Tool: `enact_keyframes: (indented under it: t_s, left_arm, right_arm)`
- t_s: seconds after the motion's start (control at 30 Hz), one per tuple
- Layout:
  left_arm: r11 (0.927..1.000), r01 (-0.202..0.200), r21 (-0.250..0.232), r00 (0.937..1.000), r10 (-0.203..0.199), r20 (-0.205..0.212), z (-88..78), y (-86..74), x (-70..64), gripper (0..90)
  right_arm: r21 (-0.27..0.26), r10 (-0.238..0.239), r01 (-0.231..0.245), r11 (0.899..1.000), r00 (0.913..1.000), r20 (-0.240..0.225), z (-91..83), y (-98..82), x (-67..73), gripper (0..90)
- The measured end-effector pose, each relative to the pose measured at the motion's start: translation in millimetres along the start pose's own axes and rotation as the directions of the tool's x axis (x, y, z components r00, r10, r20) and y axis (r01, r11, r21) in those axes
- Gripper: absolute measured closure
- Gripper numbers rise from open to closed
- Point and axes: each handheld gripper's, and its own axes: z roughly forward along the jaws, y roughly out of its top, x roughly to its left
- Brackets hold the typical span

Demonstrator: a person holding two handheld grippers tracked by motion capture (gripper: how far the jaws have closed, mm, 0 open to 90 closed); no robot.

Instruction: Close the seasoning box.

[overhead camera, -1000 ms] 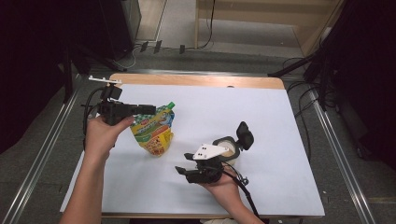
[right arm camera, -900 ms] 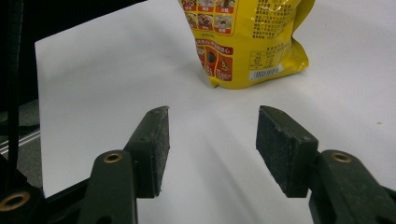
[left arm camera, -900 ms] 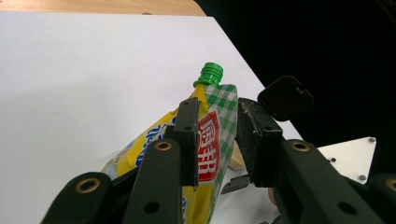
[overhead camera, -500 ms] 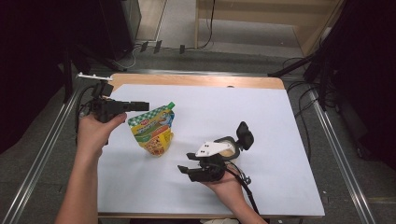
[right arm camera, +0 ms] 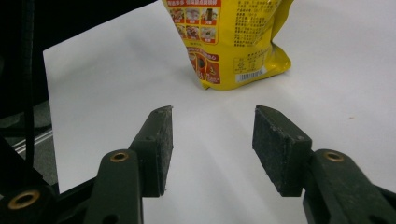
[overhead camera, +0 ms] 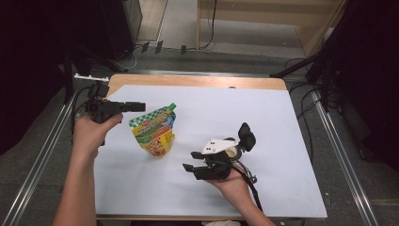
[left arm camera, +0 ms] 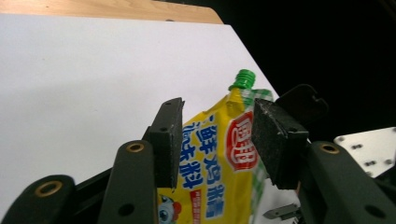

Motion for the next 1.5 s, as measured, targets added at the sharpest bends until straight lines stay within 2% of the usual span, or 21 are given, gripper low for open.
enact_keyframes:
  t_s: [0.43, 0.67, 0.97, 1.1, 1.5]
  left_arm:
    - [0.9997, 0.023, -0.013, 0.9995, -0.023, -0.023, 2.1, -5.5, 18.1, 48.5]
    - [0.9992, 0.039, -0.011, 0.9988, -0.04, -0.028, 5.0, -7.7, 25.3, 47.5]
    - [0.9997, 0.026, -0.003, 0.9992, -0.026, -0.031, 9.5, -8.8, 29.1, 47.2]
    - [0.9995, 0.031, 0.004, 0.9992, -0.031, -0.026, 12.2, -9.1, 31.4, 46.7]
    - [0.9994, 0.03, 0.017, 0.9992, -0.029, -0.026, 17.2, -9.2, 32.0, 46.5]
  right_arm:
    - [-0.021, 0.006, -0.006, 1.0, 0.9999, 0.014, -25.6, 11.6, -10.8, 59.9]
    - [-0.025, 0.031, -0.03, 0.999, 0.9994, 0.018, -41.3, 15.1, -20.6, 70.6]
    - [-0.014, 0.019, -0.018, 1.0, 0.9992, 0.034, -60.4, 18.6, -31.8, 83.7]
    - [-0.017, 0.039, -0.038, 0.999, 0.9985, 0.038, -68.1, 18.2, -39.0, 89.5]
    - [-0.005, 0.076, -0.076, 0.997, 0.9939, 0.079, -89.5, 17.1, -57.2, 90.0]
